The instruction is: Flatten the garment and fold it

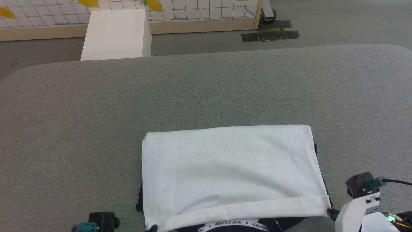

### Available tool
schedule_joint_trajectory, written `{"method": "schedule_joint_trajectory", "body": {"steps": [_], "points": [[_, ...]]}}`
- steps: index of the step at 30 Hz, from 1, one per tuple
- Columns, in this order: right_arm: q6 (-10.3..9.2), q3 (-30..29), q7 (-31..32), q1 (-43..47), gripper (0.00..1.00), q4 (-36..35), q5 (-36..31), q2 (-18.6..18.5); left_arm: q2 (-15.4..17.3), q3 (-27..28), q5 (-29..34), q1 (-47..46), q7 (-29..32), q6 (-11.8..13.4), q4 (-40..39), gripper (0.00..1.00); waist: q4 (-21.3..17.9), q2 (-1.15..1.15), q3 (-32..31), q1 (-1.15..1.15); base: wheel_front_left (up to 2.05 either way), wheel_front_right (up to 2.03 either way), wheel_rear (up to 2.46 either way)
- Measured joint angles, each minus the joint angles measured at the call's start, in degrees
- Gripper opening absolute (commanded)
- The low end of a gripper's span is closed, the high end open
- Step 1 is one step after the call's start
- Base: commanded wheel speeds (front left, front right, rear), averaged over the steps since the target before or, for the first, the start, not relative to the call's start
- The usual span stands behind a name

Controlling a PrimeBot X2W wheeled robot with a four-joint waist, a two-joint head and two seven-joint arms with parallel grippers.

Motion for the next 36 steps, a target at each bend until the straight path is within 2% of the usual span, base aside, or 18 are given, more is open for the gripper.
{"method": "schedule_joint_trajectory", "body": {"steps": [6,7,8,9,10,17,24,29,33,36], "points": [[0.0,1.9,-3.1,-0.8,0.0,5.9,-0.7,0.3,-0.2,-1.7,0.3,-2.0,-0.5,-1.6,3.9,0.0,-0.2,0.0,0.7,0.0,0.0,0.0,0.0],[0.0,2.2,-3.5,-1.0,0.0,6.5,-0.7,0.3,-0.3,-1.9,0.3,-2.3,-0.8,-1.8,4.5,0.17,-0.1,0.0,0.8,0.0,0.0,0.0,0.0],[0.0,2.4,-3.9,-1.2,0.41,7.1,-0.7,0.4,-0.4,-2.1,0.2,-2.7,-1.2,-2.1,5.3,0.95,-0.1,0.0,0.7,0.0,0.0,0.0,0.0],[-0.01,2.7,-4.2,-1.5,0.76,7.5,-0.6,0.4,-0.4,-2.3,0.3,-3.0,-1.6,-2.3,6.0,1.0,-0.1,0.0,0.6,0.0,0.0,0.0,0.0],[-0.01,2.7,-4.2,-1.6,1.0,7.9,-0.1,0.6,-0.5,-2.5,0.3,-3.3,-1.9,-2.4,6.8,1.0,-0.1,0.0,0.5,0.0,0.0,0.0,0.0],[-0.01,-0.4,-7.1,-0.1,1.0,5.1,0.5,2.2,-2.0,-2.8,0.2,-3.7,-7.6,-3.4,8.5,1.0,0.3,0.0,-1.5,0.0,0.0,0.0,0.0],[-0.02,-4.5,-17.8,2.2,1.0,-1.5,0.5,7.4,-0.8,0.8,3.7,-5.8,-21.5,-3.1,8.6,1.0,1.1,0.0,-3.8,0.0,0.0,0.0,0.0],[-0.02,-7.2,-28.6,1.9,1.0,-1.0,-0.3,10.1,-2.2,3.0,9.3,-10.0,-30.4,0.0,10.1,1.0,1.1,0.0,-4.5,0.0,0.0,0.0,0.0],[-0.02,-9.7,-33.9,0.7,1.0,1.5,-0.7,11.8,-4.1,5.9,14.9,-12.9,-31.8,2.6,10.1,1.0,1.1,0.0,-4.4,0.0,0.0,0.0,0.0],[-0.02,-11.3,-35.9,-1.2,1.0,3.6,-0.8,12.3,-6.3,10.1,20.2,-14.4,-31.9,3.8,6.8,1.0,1.1,0.0,-4.1,0.0,0.0,0.0,0.0]]}}
